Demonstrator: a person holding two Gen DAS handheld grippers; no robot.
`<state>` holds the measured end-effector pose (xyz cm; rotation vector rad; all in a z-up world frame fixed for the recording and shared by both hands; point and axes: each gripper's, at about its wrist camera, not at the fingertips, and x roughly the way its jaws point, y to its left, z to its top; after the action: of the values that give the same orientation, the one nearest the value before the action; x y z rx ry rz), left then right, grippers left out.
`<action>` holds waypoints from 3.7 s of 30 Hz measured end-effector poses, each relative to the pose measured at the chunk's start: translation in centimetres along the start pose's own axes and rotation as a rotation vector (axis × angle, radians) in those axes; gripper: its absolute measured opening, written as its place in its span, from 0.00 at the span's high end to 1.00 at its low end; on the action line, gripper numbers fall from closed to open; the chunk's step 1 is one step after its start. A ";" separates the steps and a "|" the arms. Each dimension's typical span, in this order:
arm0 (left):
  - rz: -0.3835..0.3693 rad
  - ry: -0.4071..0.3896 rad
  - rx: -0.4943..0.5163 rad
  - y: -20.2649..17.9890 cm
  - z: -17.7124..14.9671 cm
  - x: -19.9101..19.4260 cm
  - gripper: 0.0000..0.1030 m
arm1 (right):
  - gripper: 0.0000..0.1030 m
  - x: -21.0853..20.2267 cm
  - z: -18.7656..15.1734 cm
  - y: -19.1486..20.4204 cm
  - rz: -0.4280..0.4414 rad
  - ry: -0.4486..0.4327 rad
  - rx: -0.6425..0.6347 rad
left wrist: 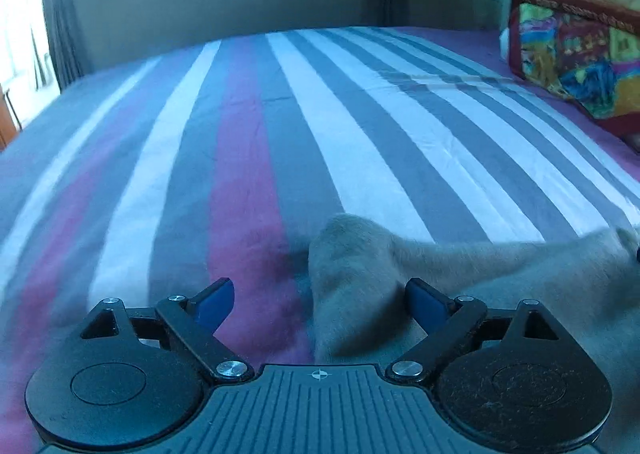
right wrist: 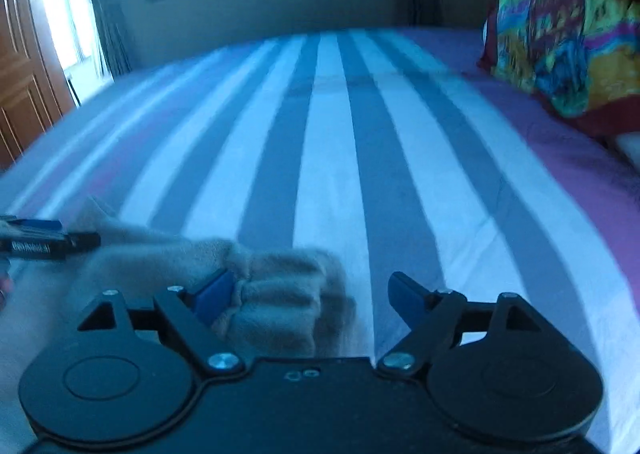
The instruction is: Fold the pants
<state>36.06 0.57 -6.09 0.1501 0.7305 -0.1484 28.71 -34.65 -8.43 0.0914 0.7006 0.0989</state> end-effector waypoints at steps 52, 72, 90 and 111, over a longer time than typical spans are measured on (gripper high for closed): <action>-0.721 0.041 -0.528 9.7 -13.5 -3.4 0.26 | 0.17 -2.7 -9.1 -8.8 0.557 0.099 0.628; -0.964 0.083 -0.556 7.8 -12.9 2.0 0.59 | 0.38 1.8 -5.6 -8.3 0.722 0.200 0.440; -0.885 -0.104 -0.539 7.6 -10.0 -2.1 0.75 | 0.55 1.5 -0.5 -5.6 0.794 0.157 0.338; -0.759 -0.057 -0.684 17.8 -7.7 9.9 0.71 | 0.45 17.5 5.3 -0.3 0.794 0.273 0.368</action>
<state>41.63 18.66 -16.87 -0.7919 0.7155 -0.6093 45.43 -33.12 -15.62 0.7192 0.9163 0.7546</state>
